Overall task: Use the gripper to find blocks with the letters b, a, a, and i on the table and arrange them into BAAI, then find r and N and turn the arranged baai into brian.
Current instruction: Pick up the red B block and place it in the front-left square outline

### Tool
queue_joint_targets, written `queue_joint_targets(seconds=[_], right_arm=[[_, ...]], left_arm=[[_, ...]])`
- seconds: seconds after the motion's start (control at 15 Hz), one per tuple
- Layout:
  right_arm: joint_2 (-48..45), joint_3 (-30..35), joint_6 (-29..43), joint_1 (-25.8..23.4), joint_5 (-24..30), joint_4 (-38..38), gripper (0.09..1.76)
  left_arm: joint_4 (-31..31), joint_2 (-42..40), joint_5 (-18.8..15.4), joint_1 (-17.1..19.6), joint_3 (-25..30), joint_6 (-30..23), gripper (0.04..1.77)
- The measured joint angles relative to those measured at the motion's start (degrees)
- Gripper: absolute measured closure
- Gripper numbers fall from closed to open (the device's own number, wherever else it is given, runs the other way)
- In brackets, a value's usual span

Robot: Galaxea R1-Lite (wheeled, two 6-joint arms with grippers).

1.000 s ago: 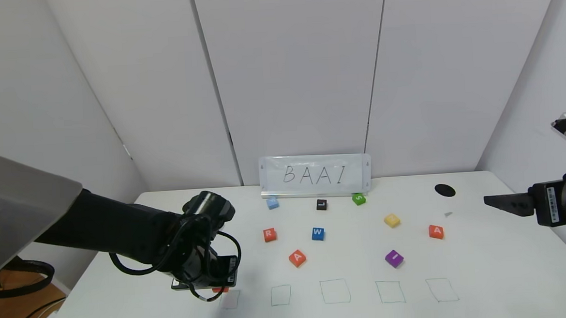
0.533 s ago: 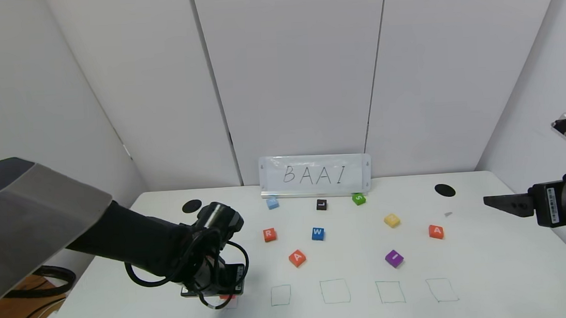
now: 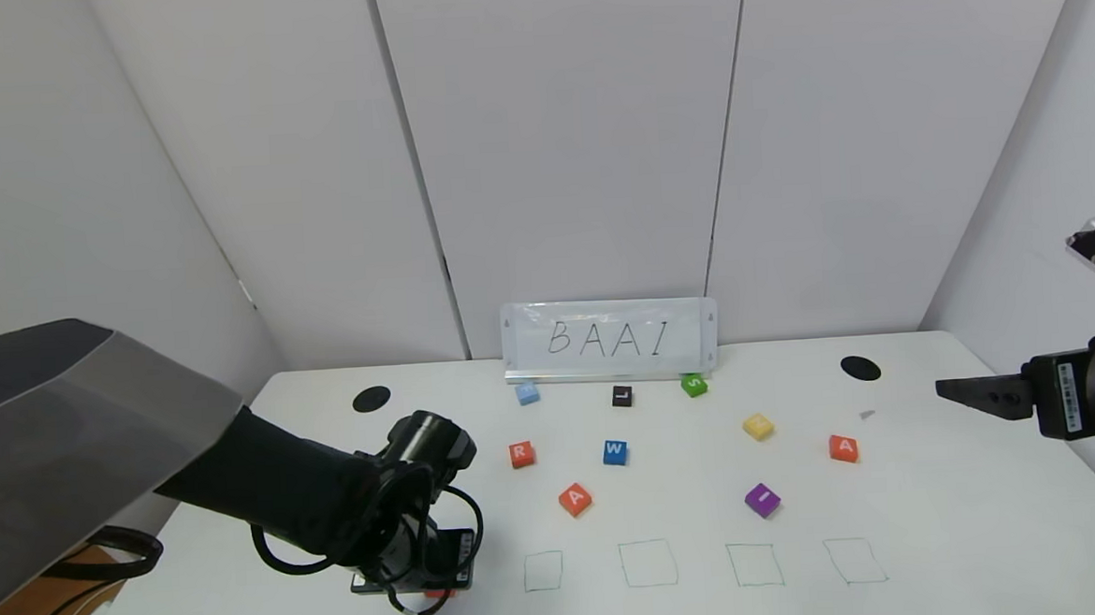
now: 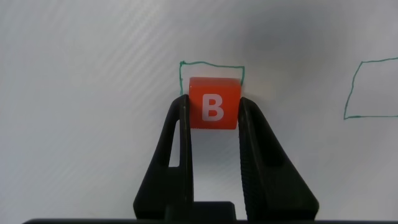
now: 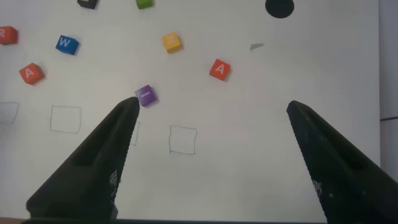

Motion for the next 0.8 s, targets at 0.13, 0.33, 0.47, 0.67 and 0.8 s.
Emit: queue_joint_targets(seconds=[0.13,0.33,0.47,0.67,0.8], right_arm=[[-0.02,0.02,0.0,0.0,-0.02,0.0,0.14],[-0.02,0.02,0.0,0.02,-0.02,0.0,0.14],[-0.02,0.1,0.0,0.0,0.04,-0.02,0.14],[-0.02,0.1,0.0,0.02,0.04,0.0,0.14],[-0.02,0.1,0.0,0.0,0.06,-0.02,0.14]], left_arm=[[0.01,0.02,-0.02,0.0,-0.04,0.0,1.32],[0.09,0.09,-0.05,-0.12,-0.06,0.0,1.32],[0.3,0.2,-0.11,-0.22,0.05,0.0,1.03],[0.22,0.22,-0.21,-0.5,-0.06,0.0,0.73],[-0.9,0.13,-0.02,-0.65,-0.26,0.02,0.59]])
